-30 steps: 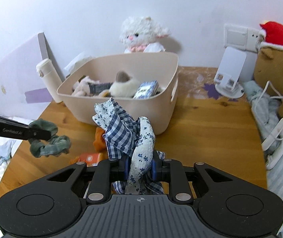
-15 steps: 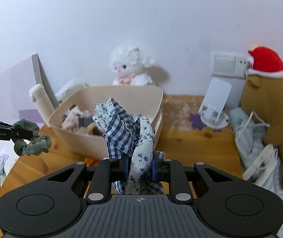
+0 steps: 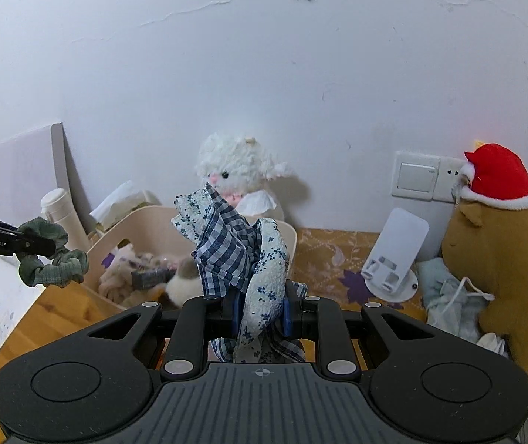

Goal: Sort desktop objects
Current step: 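Carry the scrunchie and checked cloth into the basket and open both grippers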

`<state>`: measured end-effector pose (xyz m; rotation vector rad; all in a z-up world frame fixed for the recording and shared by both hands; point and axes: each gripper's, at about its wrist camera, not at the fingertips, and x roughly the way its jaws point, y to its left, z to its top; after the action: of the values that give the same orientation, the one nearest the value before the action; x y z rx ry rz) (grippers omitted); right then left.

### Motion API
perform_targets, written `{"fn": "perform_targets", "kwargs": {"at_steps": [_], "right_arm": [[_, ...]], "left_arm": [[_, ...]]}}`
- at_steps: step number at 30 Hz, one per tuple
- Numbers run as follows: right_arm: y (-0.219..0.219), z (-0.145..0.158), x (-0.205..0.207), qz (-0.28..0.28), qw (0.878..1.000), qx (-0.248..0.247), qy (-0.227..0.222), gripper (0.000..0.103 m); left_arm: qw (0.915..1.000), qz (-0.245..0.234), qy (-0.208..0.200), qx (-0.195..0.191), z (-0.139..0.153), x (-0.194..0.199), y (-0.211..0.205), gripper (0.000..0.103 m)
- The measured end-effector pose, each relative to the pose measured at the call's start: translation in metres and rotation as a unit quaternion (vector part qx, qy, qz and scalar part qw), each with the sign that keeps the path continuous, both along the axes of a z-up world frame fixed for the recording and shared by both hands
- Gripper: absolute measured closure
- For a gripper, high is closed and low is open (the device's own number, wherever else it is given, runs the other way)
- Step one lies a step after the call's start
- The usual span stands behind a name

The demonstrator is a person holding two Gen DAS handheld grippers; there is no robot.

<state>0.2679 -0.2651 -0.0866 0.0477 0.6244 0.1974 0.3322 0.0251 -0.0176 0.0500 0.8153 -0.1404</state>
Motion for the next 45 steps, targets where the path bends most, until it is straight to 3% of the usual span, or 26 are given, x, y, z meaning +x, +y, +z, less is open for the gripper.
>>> {"fn": "perform_targets", "kwargs": {"at_steps": [7, 18, 29, 35, 41, 43, 45], "right_arm": [[0.012, -0.006, 0.027, -0.011, 1.0, 0.004, 0.002, 0.083], [0.037, -0.02, 0.073, -0.015, 1.0, -0.004, 0.011, 0.083], [0.057, -0.044, 0.12, -0.006, 0.999, -0.012, 0.043, 0.083], [0.067, -0.063, 0.137, 0.003, 0.997, -0.035, 0.073, 0.083], [0.069, -0.078, 0.147, 0.015, 0.995, -0.022, 0.099, 0.083], [0.071, -0.082, 0.149, 0.019, 0.994, -0.023, 0.108, 0.08], [0.074, -0.083, 0.15, 0.021, 0.993, -0.019, 0.115, 0.062]], "left_arm": [[0.9999, -0.008, -0.007, -0.007, 0.002, 0.03, -0.001, 0.093], [1.0, -0.006, 0.001, 0.007, -0.025, 0.079, -0.011, 0.093], [0.9981, 0.017, 0.059, -0.005, -0.075, 0.121, -0.012, 0.093], [0.9967, 0.025, 0.077, -0.011, -0.091, 0.131, -0.014, 0.093], [0.996, 0.022, 0.086, -0.004, -0.101, 0.136, -0.017, 0.093], [0.9957, 0.021, 0.091, -0.004, -0.103, 0.137, -0.017, 0.093], [0.9957, 0.024, 0.089, -0.006, -0.103, 0.136, -0.017, 0.09]]}}
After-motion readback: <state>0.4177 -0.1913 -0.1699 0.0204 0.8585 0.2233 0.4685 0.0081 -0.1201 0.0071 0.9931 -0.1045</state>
